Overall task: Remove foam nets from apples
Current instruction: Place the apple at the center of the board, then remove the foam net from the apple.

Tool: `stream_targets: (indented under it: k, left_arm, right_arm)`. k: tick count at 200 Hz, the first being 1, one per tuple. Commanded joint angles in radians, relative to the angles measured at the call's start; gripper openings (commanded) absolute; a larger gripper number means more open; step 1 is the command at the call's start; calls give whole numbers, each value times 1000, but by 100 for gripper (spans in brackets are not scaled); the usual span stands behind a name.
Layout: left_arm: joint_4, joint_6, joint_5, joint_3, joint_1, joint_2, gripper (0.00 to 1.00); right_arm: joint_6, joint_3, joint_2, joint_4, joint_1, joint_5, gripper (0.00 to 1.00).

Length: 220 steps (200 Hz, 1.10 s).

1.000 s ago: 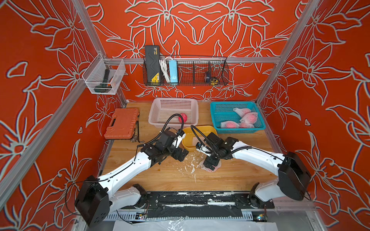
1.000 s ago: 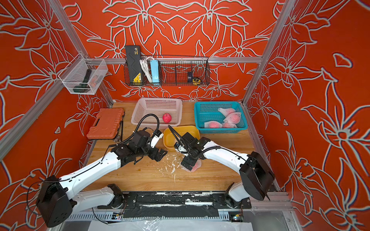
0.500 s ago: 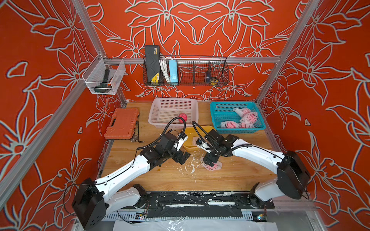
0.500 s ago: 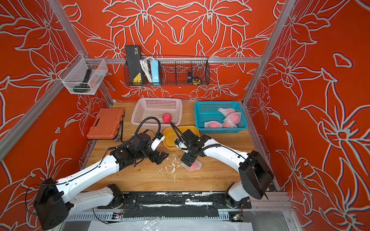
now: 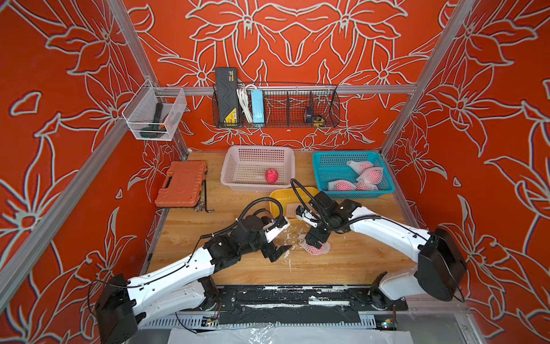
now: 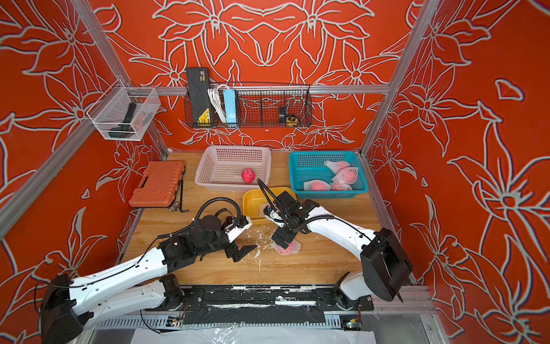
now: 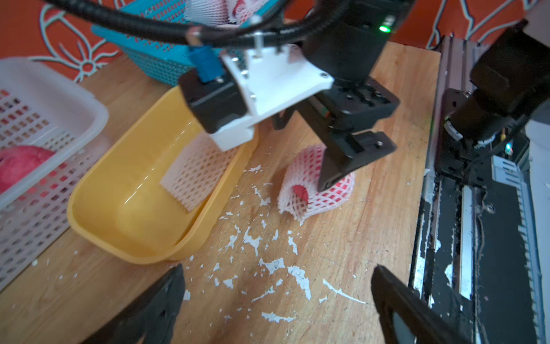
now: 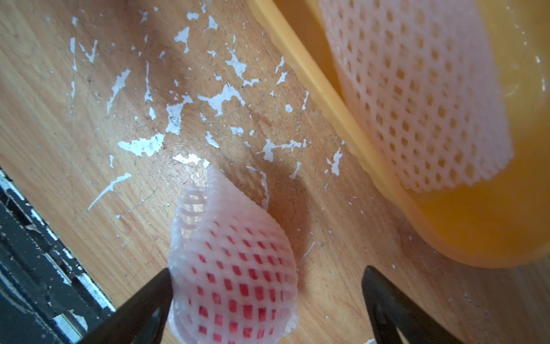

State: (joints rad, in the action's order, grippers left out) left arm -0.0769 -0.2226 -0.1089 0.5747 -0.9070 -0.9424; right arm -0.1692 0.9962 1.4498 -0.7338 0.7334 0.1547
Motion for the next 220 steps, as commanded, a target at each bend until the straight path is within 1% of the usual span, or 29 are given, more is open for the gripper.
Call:
stream_targets:
  k: [1,38,42,82,107,119,121,126,147,173,192,220]
  left_arm:
    - [100,-131,88,-21,-75,-18,94]
    - [210,-262,184,-58,-185,-38,89]
    - [223,-277,195,-63,-197,-71,89]
    - [341,-425,282,-88,-313,-134,85]
    - [407,-507,314,-88,-364,-198,84]
    - [445,-543,334,-88,-369,-237,83]
    - [453,-549,336,-89,-389,-243,83]
    - [471,-563,342,-90,-401,-260,82]
    - [510,-608,344,-69,-424,-330,81]
    - [537,-661,331,-30,-429,-418,79]
    - [552,-695,313,-6,-431,-479,78]
    - [574,-738,332,48,-431,-579,78]
  right_arm:
    - [-22,4,23,-3,-34,17,98]
    - [-51,52,84,-6,-57,46,98]
    - [-53,55,89,-6,-59,47,98]
    - [-55,68,96,-5,-106,88,97]
    - [-46,70,102,-4,-133,114,97]
    - [-43,70,105,-4,-138,125,97]
    - [-41,70,107,-3,-139,127,97]
    - [-40,70,108,-2,-140,130,97]
    - [-33,74,113,-5,-144,138,96]
    - [-28,76,113,-5,-147,144,96]
    - [-25,76,111,-6,-150,152,96]
    - [-16,82,112,-4,-153,163,95]
